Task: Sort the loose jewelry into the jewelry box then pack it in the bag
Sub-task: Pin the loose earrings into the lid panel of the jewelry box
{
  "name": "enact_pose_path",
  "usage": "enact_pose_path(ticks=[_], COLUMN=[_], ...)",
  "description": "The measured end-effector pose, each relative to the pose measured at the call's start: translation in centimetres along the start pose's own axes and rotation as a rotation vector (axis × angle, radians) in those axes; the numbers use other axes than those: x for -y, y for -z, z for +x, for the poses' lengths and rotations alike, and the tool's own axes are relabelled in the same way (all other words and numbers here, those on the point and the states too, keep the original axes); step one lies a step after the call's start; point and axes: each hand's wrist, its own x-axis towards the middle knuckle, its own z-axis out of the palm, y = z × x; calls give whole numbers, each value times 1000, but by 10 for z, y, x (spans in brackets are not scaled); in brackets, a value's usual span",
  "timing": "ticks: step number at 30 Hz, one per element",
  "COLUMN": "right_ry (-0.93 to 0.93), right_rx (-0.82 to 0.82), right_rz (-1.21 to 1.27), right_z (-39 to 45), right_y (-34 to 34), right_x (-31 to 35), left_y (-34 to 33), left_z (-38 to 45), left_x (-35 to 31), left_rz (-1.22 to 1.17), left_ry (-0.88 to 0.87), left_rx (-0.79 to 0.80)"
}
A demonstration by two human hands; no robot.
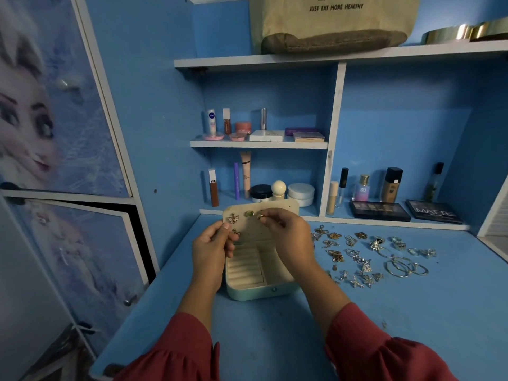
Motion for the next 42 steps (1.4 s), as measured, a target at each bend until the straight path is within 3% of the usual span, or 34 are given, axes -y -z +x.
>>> enact_pose_path(ticks=[11, 20, 25, 30, 35, 42], right_ry=[-8, 392, 394, 272, 284, 321], right_rx=[-44, -160, -295, -113, -111, -62], right_rz=[-40, -512, -746, -577, -532, -534], right_z=[7, 15, 20, 23, 20, 19], right_y=[-1, 5, 10, 18, 22, 29], right_x=[-3, -1, 1, -1, -2, 0], left_y=[0, 0, -1, -1, 0, -12], left_z=[-2, -3, -4, -7, -13, -37], left_x=[-3, -5, -6, -12, -27, -49], left_rz=[-8, 0, -12, -37, -155, -218], left_ry=[15, 29, 53, 66, 40, 159], left_rx=[7, 2, 2, 32, 80, 308])
